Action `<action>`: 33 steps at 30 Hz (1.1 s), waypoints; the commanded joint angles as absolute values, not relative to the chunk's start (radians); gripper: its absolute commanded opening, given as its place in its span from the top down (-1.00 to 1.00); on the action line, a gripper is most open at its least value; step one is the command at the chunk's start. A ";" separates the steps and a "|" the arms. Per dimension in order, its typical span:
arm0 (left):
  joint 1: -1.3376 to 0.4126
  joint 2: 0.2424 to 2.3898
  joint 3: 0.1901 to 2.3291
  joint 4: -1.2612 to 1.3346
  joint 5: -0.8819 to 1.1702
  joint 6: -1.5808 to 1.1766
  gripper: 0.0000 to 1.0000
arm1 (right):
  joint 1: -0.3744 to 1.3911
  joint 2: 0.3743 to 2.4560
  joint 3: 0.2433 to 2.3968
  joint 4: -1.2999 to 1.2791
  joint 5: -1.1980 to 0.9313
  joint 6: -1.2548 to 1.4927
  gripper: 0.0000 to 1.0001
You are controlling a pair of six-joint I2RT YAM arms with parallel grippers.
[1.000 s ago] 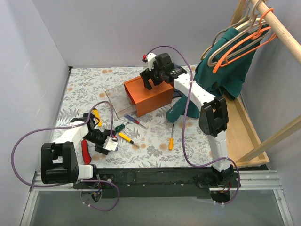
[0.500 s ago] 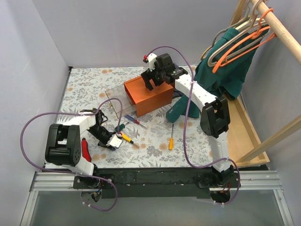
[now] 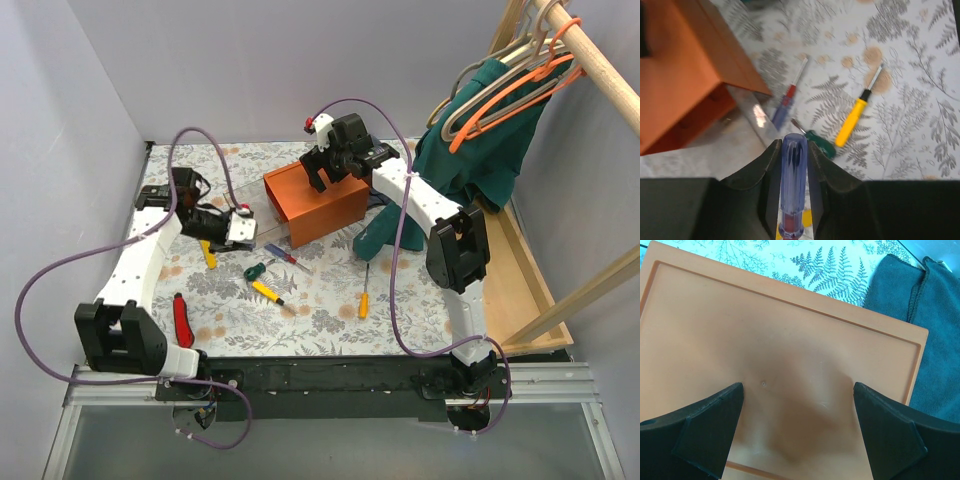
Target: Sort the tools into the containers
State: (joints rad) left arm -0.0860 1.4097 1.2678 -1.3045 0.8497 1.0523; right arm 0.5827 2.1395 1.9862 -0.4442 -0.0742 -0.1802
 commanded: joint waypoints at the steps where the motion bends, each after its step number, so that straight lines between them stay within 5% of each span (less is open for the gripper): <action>1: -0.084 1.292 1.374 -1.277 1.069 0.861 1.00 | 0.572 2.186 1.921 -0.606 -0.026 -0.227 -0.97; 10: -0.138 1.384 1.281 -0.790 0.980 0.813 1.00 | 0.572 2.195 1.933 -0.604 -0.015 -0.233 -0.97; 21: -0.190 1.559 1.325 -0.759 0.922 0.972 0.99 | 0.572 2.186 1.925 -0.594 0.027 -0.250 -0.97; 29: -0.198 1.478 1.224 -0.554 0.894 0.909 -0.04 | 0.571 2.171 1.888 -0.594 0.020 -0.258 -0.97; 33: -0.196 1.389 1.193 -0.512 0.862 0.793 -0.11 | 0.569 2.175 1.890 -0.592 0.026 -0.258 -0.97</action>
